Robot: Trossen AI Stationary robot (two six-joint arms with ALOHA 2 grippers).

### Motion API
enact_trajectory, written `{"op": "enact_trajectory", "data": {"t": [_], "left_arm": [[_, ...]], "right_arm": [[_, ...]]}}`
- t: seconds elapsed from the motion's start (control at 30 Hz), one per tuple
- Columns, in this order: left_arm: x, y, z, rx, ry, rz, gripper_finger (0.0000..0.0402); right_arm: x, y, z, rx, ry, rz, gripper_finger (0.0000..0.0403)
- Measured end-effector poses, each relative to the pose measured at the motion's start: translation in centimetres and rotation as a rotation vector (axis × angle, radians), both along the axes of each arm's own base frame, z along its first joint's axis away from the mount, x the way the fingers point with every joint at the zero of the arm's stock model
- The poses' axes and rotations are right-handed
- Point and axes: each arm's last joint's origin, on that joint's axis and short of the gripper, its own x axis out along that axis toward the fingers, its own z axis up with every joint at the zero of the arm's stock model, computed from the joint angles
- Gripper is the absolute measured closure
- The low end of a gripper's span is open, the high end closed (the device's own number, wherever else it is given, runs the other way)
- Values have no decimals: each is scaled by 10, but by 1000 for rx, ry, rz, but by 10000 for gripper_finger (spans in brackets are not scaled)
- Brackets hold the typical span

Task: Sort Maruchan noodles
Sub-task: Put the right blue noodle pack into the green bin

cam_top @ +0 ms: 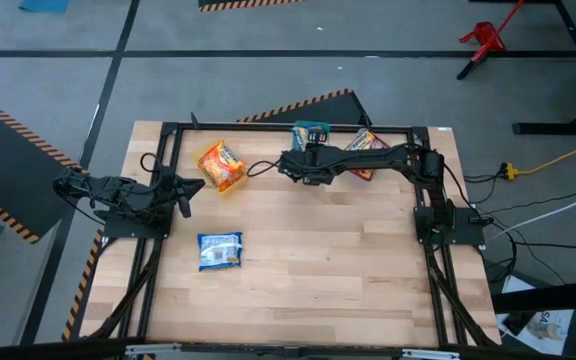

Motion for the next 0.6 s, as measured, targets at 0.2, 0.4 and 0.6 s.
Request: {"op": "enact_trajectory", "data": {"t": [0.2,0.4,0.6], "left_arm": [[0,0,0,0,0,1,357],[0,0,0,-1,-1,1,357],[0,0,0,-2,-2,2,357]], "right_arm": [[-3,-11,0,2,4,-17,338],[-6,-22,-2,87,-12,-18,338],[-7,-27,-4,188,-38,-4,337]]}}
